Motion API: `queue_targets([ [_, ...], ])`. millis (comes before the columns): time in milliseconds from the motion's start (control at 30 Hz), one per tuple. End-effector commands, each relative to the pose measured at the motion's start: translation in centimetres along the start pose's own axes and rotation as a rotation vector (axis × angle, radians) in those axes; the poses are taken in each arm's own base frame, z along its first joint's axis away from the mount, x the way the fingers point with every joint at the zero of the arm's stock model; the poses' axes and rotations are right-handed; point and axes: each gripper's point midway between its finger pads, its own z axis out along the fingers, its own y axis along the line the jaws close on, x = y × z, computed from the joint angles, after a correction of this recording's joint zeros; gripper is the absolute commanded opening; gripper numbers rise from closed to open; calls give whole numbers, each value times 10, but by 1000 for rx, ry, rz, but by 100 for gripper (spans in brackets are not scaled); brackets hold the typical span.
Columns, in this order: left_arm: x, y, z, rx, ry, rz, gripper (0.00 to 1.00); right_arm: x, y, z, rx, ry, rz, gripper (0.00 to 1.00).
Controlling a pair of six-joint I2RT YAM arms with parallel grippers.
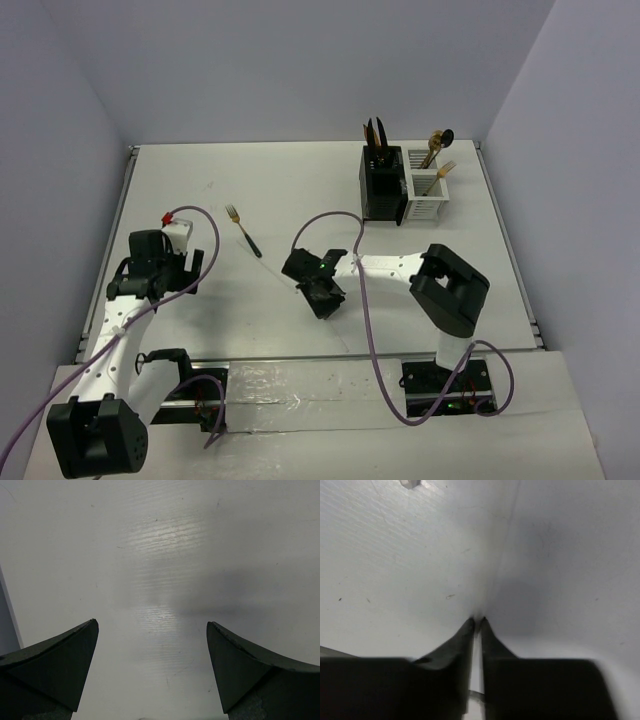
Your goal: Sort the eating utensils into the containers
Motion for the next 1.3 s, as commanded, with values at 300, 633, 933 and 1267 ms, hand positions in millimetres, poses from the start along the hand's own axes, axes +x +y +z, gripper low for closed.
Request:
queue_targets([
  [300, -10, 9, 2, -41, -30, -15, 99, -34, -28, -16, 163, -145, 33, 0],
  [633, -79, 37, 6, -157, -269, -24, 99, -193, -110, -279, 321, -1192, 64, 0],
  [933, -109, 51, 25, -228, -427, -160, 99, -225, -253, -290, 477, -1557, 258, 0],
  [1267, -92, 51, 44, -246, -357, -162, 99, -252, -316, -185, 581, -1383, 331, 0],
])
